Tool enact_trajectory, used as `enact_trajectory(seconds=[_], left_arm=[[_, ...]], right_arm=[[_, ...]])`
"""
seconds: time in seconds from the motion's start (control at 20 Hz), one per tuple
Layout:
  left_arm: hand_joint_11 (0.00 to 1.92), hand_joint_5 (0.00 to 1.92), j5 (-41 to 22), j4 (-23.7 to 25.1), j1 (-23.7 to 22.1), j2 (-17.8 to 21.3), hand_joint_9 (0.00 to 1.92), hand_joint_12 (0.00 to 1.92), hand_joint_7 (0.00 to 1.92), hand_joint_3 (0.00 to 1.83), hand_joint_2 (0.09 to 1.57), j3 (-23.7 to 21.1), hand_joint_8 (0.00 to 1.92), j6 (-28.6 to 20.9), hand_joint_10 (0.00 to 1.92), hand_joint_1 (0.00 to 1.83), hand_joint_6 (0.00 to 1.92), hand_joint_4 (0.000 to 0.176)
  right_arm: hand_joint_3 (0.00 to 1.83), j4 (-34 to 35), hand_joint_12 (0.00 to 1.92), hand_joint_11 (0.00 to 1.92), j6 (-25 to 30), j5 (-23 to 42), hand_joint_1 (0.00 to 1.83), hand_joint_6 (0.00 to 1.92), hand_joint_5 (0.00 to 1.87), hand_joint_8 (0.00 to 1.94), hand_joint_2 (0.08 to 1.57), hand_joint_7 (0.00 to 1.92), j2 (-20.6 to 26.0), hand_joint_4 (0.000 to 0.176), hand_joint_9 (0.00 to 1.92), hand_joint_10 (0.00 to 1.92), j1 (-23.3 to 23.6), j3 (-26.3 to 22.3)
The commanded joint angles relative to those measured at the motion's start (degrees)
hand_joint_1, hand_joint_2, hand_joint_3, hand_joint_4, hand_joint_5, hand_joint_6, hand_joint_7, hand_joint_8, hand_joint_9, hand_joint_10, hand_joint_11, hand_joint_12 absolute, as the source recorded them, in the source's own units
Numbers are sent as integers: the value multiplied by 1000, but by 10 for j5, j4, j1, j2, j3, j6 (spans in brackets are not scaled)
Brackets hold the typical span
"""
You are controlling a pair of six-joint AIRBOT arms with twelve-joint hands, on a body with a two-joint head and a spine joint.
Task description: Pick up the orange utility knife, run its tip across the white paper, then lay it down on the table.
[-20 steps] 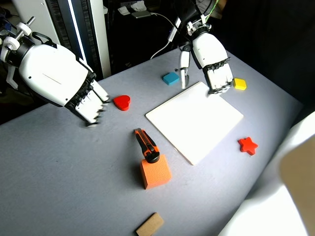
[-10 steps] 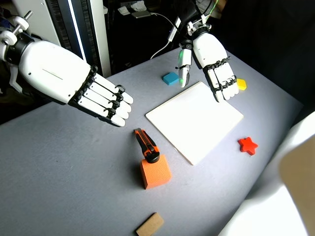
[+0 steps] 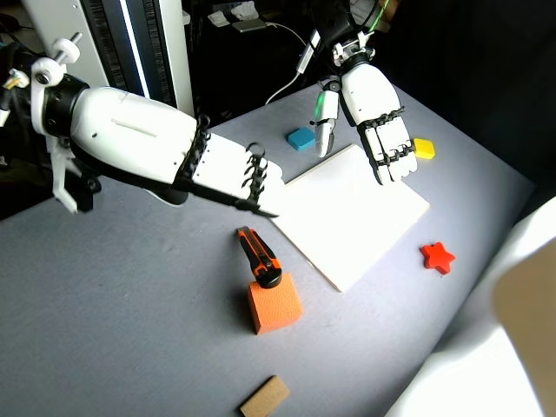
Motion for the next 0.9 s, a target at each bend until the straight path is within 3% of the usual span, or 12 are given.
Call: enact_trajectory(seconds=[0.0,0.15,0.3,0.6,0.65,0.75,0.85], left_arm=[[9,0,-49,25,-1,0,0,4,0,0,1254,4,0,-2,0,0,0,0],[17,0,-48,26,1,1,0,9,0,0,1252,10,0,-8,0,0,0,0],[3,0,-48,26,1,1,0,3,0,0,1252,12,0,-15,0,0,0,0],[13,0,-37,21,3,1,0,10,0,2,1260,12,0,-23,0,0,0,0],[14,0,-35,21,4,1,0,11,0,2,1260,10,0,-24,0,0,0,0],[29,0,-35,21,4,1,0,19,0,3,1264,10,0,-25,0,0,0,0],[0,0,-35,21,3,1,0,0,0,0,1253,10,0,-27,0,0,0,0]], right_arm=[[0,-39,0,0,41,57,1109,0,0,0,1069,0,-3,0,0,0,16,7],[0,-211,0,0,170,76,1053,0,0,0,1067,0,-34,0,0,0,40,43],[0,-261,0,0,206,72,1076,0,0,0,1067,0,-73,0,0,0,39,71],[0,-314,0,0,259,-5,1090,0,0,0,1057,0,-146,0,0,0,16,102],[0,-432,0,0,377,-8,1090,0,0,0,1056,0,-161,0,0,0,18,110],[0,-464,0,0,411,-8,1104,0,0,0,1039,0,-170,0,0,0,18,116],[17,-471,0,0,411,-8,1042,0,0,0,1117,0,-182,0,0,0,16,127]])
